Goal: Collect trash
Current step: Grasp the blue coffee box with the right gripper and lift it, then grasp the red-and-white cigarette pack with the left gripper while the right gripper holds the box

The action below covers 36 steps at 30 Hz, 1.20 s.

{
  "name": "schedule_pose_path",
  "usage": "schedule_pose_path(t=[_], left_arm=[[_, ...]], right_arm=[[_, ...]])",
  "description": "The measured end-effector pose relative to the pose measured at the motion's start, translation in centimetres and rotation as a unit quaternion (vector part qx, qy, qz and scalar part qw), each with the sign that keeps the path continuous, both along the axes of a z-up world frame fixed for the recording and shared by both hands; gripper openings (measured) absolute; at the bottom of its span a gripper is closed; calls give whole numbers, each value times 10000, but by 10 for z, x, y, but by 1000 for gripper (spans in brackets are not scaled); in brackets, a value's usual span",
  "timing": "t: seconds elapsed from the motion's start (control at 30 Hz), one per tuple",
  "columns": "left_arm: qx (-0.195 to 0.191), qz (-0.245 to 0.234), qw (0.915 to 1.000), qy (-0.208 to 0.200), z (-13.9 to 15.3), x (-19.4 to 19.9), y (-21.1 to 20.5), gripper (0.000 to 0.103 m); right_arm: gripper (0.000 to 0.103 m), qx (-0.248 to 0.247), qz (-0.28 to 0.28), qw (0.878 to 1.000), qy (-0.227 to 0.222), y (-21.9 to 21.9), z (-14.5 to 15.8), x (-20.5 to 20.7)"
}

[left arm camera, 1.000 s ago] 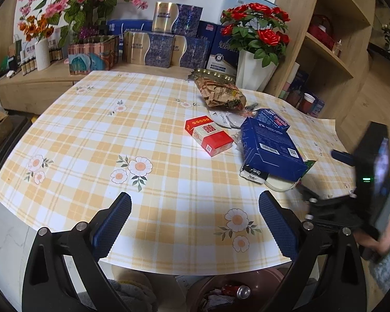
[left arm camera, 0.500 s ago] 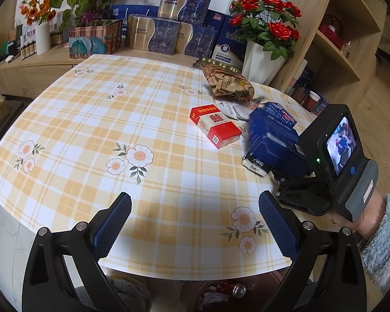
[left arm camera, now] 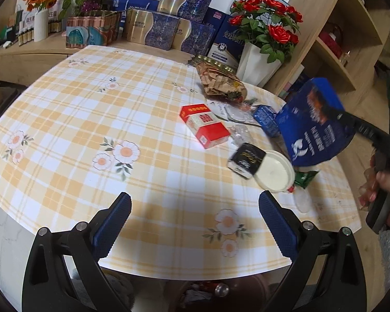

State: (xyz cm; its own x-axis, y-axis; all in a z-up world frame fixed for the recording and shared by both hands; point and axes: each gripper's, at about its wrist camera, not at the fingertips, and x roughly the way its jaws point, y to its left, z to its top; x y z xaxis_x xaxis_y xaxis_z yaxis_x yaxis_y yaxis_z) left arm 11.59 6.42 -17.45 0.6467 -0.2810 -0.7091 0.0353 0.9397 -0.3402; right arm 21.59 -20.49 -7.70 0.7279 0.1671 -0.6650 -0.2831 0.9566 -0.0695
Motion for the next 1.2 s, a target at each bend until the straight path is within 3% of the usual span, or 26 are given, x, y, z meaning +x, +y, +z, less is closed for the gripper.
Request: schedule_pose_path(t=[0.3,0.5,0.63,0.7,0.83,1.2], left_arm=[[93,-198,9998,23,5,1,-19,96],[-265,-57,9986,444,-4,33,-19,96],[-415,267,9952,840,-16,81,-23,91],[-512,464,9921,1043,-22,105,-24,86],[-734,1063,9808,1459,-37,153,-23,85],[326,1665,9717,1645,-54,216,-49,85]], right_arm=[[43,1212,-551,9909,-218,-71,37,-25],[43,720,-803,9940,-201,-99,26,-42],[43,394,-785,9959,-216,-110,15,-49],[43,288,-782,9962,-265,-116,12,-51],[43,205,-736,9965,-342,-124,9,-51],[43,231,-753,9957,-486,-139,7,-54]])
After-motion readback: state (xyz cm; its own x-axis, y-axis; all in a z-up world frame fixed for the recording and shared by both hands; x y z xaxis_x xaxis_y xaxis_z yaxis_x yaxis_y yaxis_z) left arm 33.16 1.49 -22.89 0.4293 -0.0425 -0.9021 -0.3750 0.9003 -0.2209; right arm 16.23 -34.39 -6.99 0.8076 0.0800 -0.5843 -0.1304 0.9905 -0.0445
